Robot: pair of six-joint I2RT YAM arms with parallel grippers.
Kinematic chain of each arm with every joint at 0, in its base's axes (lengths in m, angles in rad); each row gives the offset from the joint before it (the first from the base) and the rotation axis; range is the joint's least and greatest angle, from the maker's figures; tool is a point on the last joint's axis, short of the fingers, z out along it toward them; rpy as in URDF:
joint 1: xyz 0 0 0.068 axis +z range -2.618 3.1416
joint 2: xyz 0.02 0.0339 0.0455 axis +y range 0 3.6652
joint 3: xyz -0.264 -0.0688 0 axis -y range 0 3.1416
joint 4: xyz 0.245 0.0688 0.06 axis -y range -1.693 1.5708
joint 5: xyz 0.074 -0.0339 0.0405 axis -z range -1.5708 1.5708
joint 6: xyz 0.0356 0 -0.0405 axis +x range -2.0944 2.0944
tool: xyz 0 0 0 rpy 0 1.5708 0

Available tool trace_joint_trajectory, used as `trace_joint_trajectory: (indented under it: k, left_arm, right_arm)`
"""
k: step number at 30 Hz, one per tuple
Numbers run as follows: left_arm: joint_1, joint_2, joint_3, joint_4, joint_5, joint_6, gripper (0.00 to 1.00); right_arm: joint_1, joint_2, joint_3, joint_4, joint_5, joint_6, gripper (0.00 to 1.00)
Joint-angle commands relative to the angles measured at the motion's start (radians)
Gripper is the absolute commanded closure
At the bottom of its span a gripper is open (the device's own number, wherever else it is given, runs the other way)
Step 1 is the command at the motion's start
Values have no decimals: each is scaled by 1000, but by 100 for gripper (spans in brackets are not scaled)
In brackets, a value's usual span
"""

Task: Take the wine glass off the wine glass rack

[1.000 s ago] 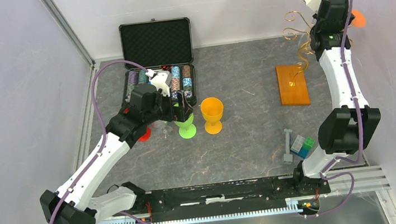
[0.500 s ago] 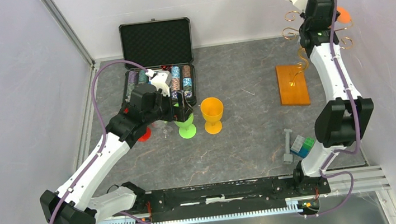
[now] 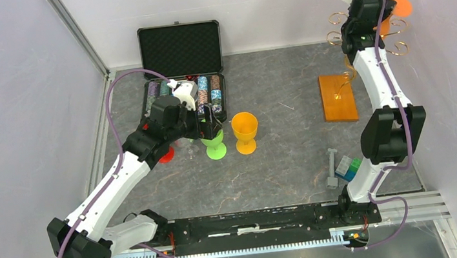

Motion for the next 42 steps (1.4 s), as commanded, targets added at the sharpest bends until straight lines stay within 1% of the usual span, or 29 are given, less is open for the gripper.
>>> trace_joint_trajectory:
  k: [1, 7, 12, 16, 19, 26, 29, 40, 41, 42]
  left_arm:
    - [8, 7, -2, 55, 12, -6, 0]
    - [11, 11, -2, 57, 18, -8, 0]
    - [13, 14, 0, 55, 21, -8, 0]
    - [17, 16, -3, 61, 26, -13, 0]
    - [20, 20, 1, 58, 25, -13, 0]
    - [28, 37, 6, 58, 32, -14, 0]
    - [31, 46, 7, 65, 40, -17, 0]
    - [36, 48, 8, 74, 59, -26, 0]
    - [37, 47, 9, 72, 60, -26, 0]
    - [37, 43, 10, 71, 61, -25, 0]
  right_arm:
    - [-1, 10, 45, 134, 42, -76, 100]
    - [-3, 24, 39, 191, 60, -117, 100]
    - [-3, 46, 24, 293, 88, -169, 100]
    - [-5, 92, 88, 329, 94, -185, 100]
    - [-7, 113, 94, 368, 107, -214, 100]
    - [-17, 134, 32, 586, 157, -380, 100]
    - [-18, 131, 20, 648, 161, -416, 100]
    - [0, 63, 88, 621, 130, -333, 100]
    - [4, 53, 94, 614, 129, -323, 97]
    - [10, 41, 98, 617, 129, -324, 100]
